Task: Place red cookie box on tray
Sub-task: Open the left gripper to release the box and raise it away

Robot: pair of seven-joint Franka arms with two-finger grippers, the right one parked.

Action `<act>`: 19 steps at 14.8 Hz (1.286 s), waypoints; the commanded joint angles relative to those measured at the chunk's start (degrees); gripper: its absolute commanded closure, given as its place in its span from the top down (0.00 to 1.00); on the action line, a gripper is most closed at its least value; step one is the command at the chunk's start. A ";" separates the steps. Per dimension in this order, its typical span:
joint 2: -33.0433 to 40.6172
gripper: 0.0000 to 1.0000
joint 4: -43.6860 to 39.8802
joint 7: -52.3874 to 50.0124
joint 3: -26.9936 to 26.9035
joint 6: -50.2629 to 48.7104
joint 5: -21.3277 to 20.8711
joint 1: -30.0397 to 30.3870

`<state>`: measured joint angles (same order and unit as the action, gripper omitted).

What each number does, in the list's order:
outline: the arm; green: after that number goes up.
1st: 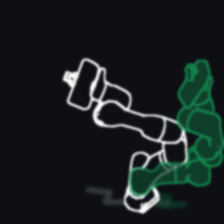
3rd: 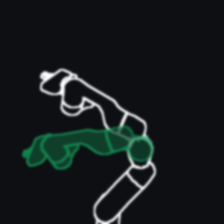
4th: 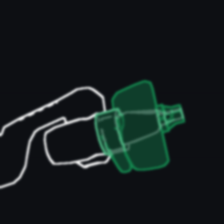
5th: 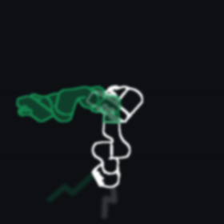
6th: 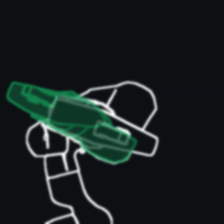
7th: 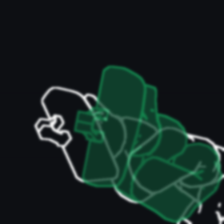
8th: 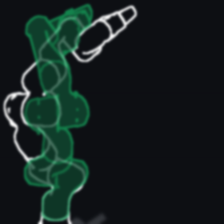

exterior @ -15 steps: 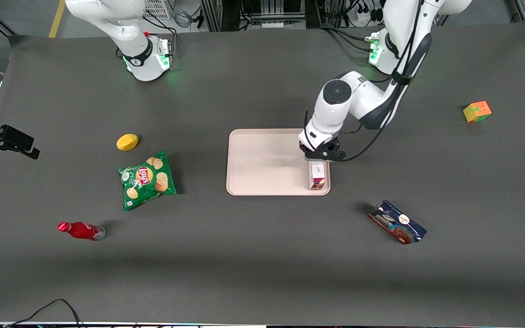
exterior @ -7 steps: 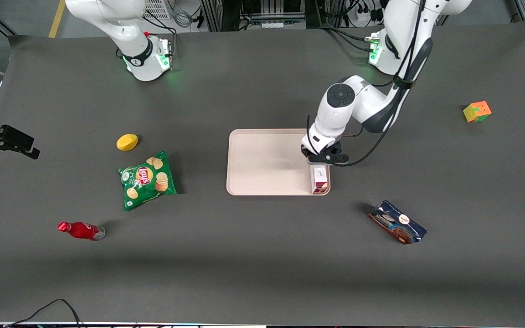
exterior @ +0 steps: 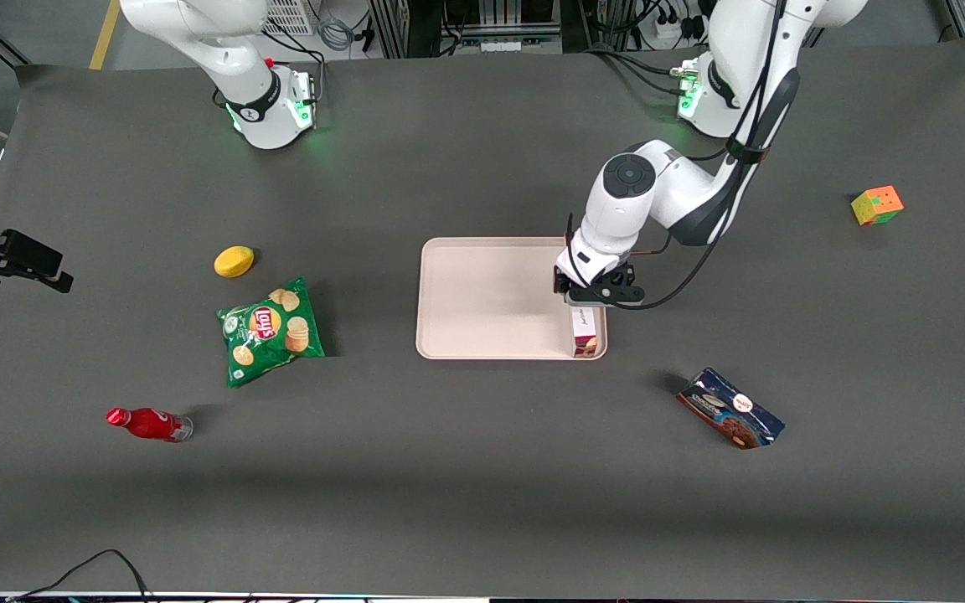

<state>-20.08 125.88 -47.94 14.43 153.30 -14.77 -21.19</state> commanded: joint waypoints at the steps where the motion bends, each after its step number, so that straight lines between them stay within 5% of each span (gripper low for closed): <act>1: 3.81 1.00 -4.84 0.46 -1.34 -10.96 -0.18 -0.52; 3: 5.74 1.00 -7.66 5.01 -1.34 -15.56 2.62 1.67; 6: 9.34 1.00 -10.73 18.18 -3.08 -22.66 12.28 5.54; 9: 12.77 1.00 -14.69 28.13 -7.65 -30.84 15.99 7.91; 19: 24.28 1.00 -23.75 50.13 -20.93 -55.54 16.43 12.58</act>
<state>0.54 102.59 -1.71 -4.62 102.78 1.13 -9.14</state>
